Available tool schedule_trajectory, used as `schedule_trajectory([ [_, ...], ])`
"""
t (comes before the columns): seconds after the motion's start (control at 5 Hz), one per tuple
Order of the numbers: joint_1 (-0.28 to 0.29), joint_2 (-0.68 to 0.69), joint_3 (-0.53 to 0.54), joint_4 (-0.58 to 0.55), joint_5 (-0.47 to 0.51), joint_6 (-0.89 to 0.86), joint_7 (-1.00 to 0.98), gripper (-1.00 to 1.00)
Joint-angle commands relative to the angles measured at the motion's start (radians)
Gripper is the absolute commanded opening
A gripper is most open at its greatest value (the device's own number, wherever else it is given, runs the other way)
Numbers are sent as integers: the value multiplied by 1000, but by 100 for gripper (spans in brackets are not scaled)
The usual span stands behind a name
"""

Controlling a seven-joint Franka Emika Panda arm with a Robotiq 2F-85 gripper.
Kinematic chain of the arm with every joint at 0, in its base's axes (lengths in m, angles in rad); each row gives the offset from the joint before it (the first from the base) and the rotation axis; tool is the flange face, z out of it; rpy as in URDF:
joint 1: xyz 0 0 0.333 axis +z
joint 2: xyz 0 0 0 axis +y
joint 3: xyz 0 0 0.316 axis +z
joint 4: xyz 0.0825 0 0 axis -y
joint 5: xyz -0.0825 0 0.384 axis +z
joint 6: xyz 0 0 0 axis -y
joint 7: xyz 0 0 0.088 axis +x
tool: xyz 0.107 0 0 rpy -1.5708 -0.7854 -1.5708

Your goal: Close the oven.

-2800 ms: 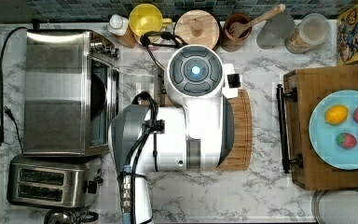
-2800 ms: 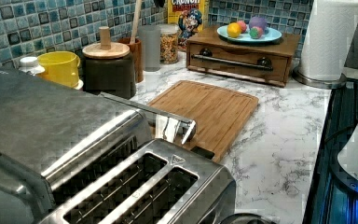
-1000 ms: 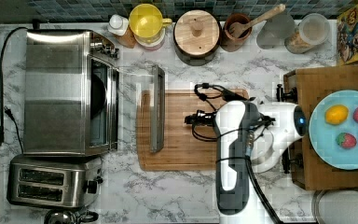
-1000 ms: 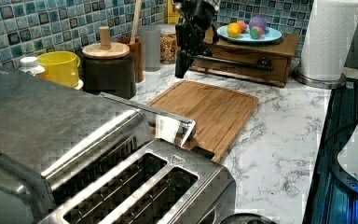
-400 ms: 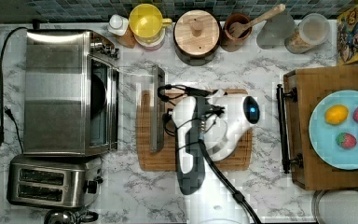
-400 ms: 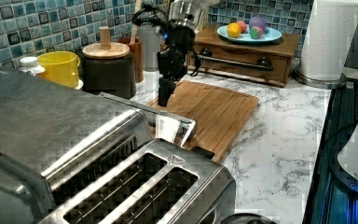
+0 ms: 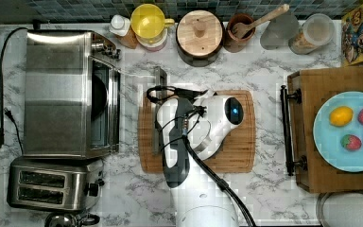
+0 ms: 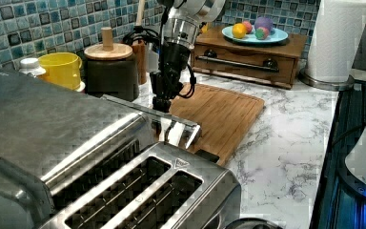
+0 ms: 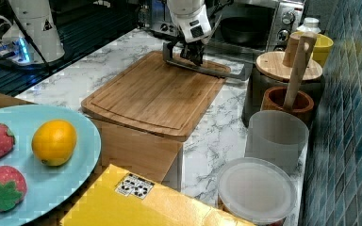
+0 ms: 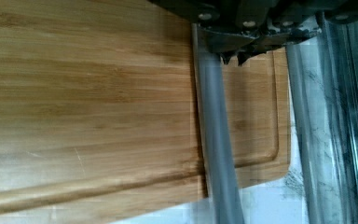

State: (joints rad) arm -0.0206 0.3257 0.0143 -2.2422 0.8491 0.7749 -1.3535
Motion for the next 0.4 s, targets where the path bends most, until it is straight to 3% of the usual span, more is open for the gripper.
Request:
schedule_trajectory([
  [0.2,-48,26,11,152,82,-208,33,-100],
  [0.4,-44,65,36,205,92,-307,42,-100],
])
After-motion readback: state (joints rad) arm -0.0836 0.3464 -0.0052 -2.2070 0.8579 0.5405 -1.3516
